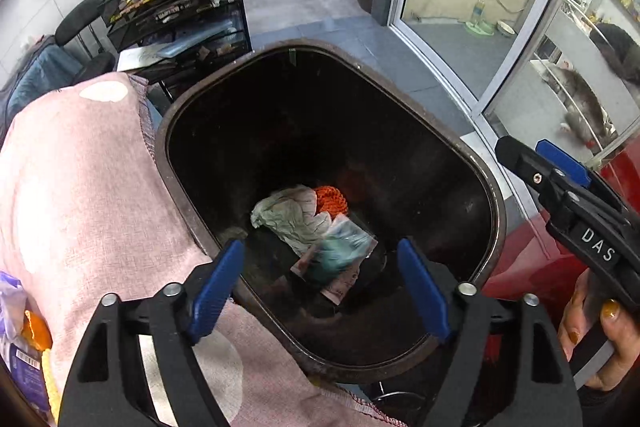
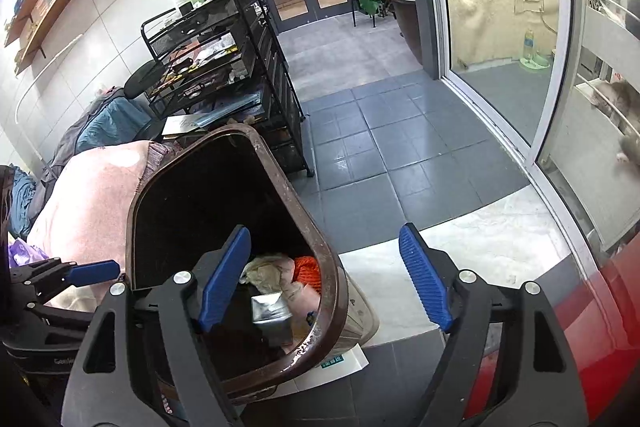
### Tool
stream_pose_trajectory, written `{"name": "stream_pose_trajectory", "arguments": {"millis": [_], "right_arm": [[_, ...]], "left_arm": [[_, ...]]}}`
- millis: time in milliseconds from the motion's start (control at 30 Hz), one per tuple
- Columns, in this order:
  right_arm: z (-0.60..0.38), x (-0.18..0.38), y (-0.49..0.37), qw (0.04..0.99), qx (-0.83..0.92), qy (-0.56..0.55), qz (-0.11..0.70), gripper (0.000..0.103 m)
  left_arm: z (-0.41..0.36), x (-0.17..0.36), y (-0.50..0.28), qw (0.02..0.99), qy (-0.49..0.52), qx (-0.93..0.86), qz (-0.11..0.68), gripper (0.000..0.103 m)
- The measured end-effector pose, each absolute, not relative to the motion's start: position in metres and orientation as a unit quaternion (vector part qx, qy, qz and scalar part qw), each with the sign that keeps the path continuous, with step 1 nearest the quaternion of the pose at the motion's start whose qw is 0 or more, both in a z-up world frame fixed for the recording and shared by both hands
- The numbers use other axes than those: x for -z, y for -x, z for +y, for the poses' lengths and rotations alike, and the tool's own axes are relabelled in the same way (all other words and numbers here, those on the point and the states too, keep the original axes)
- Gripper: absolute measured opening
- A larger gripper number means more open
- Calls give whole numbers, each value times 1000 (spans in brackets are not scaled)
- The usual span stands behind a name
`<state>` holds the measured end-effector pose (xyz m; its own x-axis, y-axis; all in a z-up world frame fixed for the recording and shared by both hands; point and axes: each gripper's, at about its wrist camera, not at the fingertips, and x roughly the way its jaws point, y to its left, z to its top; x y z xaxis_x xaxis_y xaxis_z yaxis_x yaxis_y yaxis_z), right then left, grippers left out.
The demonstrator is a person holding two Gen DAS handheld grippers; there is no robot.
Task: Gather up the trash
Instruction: 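Lower the milk carton into the bin and open the left tool, then grasp the blue wrapper with the left tool while the right tool grasps the purple yogurt cup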
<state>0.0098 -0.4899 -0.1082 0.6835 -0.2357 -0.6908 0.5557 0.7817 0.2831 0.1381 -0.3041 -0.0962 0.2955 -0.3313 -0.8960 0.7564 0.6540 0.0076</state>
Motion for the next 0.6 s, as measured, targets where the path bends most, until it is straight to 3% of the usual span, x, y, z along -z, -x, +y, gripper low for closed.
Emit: {"name": "stream_pose_trajectory", "arguments": {"millis": [600], "right_arm": [[-445, 83, -24, 916, 155, -217, 301, 89]], "left_arm": [[-243, 39, -92, 867, -216, 311, 323, 94]]}}
